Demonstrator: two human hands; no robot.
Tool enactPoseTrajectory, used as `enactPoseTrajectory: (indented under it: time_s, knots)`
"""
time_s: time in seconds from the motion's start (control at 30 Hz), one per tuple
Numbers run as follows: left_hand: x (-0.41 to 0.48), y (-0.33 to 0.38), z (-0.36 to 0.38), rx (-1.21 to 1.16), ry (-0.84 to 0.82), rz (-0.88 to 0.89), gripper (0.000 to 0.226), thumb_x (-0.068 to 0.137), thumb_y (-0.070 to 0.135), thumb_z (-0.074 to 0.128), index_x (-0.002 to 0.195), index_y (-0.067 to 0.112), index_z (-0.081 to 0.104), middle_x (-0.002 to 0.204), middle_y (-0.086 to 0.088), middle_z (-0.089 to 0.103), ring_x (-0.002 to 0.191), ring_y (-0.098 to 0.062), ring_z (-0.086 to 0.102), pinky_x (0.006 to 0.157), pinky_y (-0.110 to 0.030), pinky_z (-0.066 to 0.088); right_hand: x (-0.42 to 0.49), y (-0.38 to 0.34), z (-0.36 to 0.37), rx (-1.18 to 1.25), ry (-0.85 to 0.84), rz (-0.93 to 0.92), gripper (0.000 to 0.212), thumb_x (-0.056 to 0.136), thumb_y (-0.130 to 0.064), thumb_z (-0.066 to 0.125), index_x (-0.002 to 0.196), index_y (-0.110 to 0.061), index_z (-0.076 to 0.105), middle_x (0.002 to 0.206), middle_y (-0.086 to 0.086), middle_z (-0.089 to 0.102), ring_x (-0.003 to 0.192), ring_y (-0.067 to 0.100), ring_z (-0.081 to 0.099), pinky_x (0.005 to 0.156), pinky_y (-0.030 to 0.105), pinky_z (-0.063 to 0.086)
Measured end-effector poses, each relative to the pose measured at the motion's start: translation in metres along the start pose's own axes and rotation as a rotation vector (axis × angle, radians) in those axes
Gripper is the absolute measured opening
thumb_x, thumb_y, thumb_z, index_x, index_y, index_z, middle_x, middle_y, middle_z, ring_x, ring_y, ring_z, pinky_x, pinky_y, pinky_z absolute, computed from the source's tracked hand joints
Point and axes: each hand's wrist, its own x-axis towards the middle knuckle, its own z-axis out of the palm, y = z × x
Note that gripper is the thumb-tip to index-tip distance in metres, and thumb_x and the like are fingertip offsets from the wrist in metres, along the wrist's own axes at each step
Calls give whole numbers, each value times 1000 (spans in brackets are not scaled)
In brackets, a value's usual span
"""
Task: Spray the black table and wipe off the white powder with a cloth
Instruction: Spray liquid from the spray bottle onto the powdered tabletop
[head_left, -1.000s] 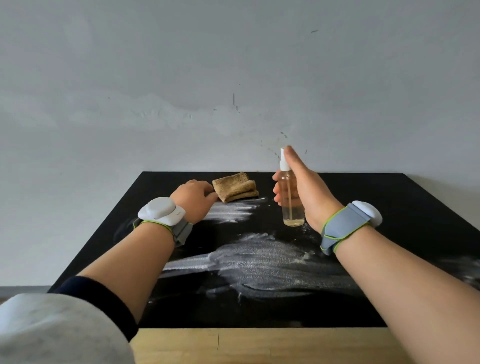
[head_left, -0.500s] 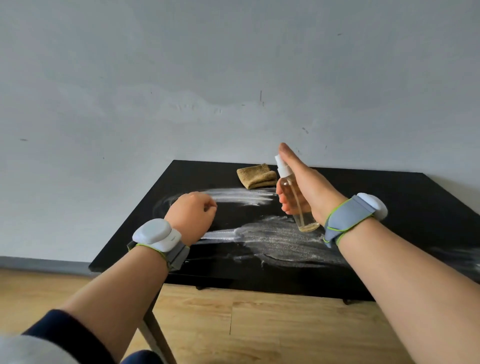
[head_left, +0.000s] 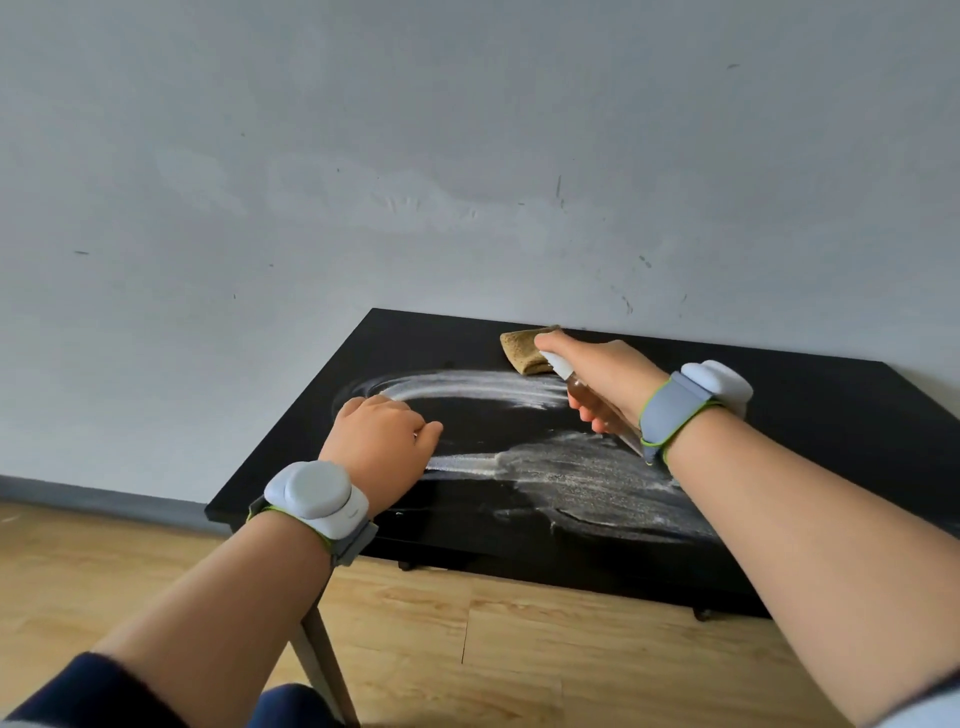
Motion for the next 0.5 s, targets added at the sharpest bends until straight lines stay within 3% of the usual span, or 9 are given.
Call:
enactPoseTrajectory:
  time_s: [0.17,0.5]
  knots:
    - [3,-5,1,-46,-9,-14,46,99,41,33,83,23,73,91,10,65,100,-12,56,107,-31,29,14,1,6,-79,51,23,53,64,-64,56,63,-12,56,56,6,57,52,22,52,53,28,43]
    - [6,-6,2,-62,10,-21,45,98,40,35,82,21,72,88,8,64,94,-12,57,106,-29,28,23,5,11,-214,84,5,50,69,-63,50,58,-14,50,52,2,54,46,20,49,48,23,41]
